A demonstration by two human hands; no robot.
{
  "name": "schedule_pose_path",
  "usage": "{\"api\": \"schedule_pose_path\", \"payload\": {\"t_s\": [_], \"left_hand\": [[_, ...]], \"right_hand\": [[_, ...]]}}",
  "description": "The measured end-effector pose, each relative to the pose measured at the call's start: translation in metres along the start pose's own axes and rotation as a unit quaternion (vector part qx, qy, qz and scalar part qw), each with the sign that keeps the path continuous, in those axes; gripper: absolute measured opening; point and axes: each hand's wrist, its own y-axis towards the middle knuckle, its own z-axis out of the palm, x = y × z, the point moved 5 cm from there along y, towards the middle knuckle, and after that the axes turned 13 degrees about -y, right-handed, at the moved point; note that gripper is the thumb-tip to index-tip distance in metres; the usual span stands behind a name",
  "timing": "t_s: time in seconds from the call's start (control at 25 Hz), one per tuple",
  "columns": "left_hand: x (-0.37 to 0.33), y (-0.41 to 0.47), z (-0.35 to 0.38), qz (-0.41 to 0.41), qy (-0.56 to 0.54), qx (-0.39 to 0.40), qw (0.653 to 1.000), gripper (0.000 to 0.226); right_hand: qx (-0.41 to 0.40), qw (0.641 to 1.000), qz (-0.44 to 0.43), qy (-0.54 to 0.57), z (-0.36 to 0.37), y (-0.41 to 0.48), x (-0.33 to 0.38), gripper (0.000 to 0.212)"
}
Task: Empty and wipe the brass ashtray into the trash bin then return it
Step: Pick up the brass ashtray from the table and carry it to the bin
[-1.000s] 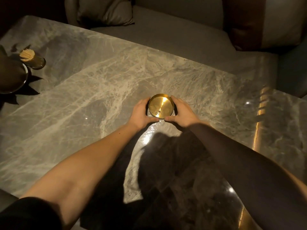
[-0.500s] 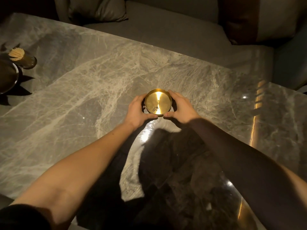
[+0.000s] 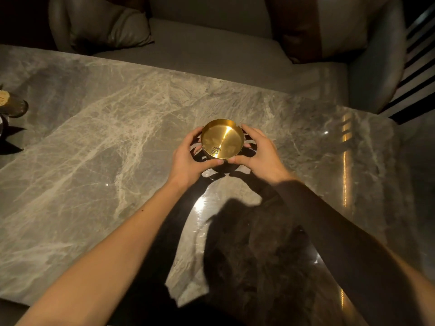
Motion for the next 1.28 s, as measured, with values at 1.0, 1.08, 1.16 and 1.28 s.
{"api": "schedule_pose_path", "payload": {"t_s": [1.0, 1.08, 1.16, 1.28], "left_hand": [[-0.105, -0.098, 0.284, 0.031, -0.077, 0.151, 0.985, 0.102], [-0.105, -0.097, 0.287, 0.02, -0.084, 0.158, 0.984, 0.103], [-0.104, -0.092, 0.284, 0.008, -0.095, 0.164, 0.982, 0.103], [-0.101, -0.086, 0.28, -0.001, -0.112, 0.175, 0.978, 0.098]], "right_hand": [[-0.063, 0.997, -0.027, 0.044, -0.241, -0.183, -0.141, 0.084], [-0.04, 0.996, -0.027, 0.07, -0.247, -0.183, -0.148, 0.082], [-0.028, 0.996, -0.019, 0.081, -0.251, -0.18, -0.154, 0.078], [-0.049, 0.995, -0.002, 0.089, -0.251, -0.177, -0.152, 0.078]]}}
